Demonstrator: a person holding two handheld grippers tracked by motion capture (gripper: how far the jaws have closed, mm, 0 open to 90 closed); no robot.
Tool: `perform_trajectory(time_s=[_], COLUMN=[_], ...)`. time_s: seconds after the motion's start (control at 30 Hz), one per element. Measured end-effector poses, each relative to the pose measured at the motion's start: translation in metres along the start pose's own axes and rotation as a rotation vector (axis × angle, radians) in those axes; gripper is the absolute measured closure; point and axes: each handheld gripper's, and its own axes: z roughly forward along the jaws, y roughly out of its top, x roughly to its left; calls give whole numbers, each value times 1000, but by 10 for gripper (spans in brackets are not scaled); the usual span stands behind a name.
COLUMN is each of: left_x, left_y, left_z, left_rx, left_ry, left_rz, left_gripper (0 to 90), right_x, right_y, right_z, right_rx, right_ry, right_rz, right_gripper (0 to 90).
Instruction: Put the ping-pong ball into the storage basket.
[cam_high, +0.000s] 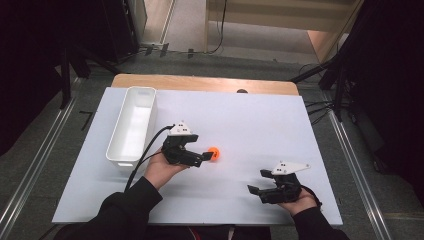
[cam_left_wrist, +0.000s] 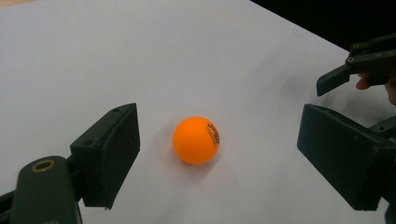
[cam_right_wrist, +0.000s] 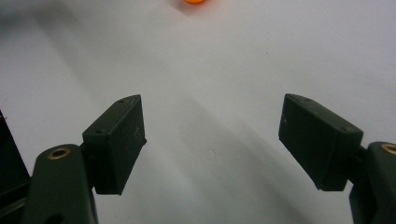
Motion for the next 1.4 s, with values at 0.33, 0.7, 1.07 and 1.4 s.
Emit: perform_trajectory(time_s=[0.33,0.7,1.07,1.4], left_x=[0,3,6,6], left_y=[6,10,14,19], left_z=[10,22,29,35], left_rx=[19,27,25,28], left_ry=[16,17,35,35], left_rz=[26,25,35,43], left_gripper=[135,135,135,135], right_x=[0,-1,0,0], right_y=[0,0,0,-1], right_z=[0,-1,0,0], right_rx=[-4,-5,2,0], right_ry=[-2,-1,2,3], right_rz=[0,-2,-4,-7], right_gripper=[215,215,215,215])
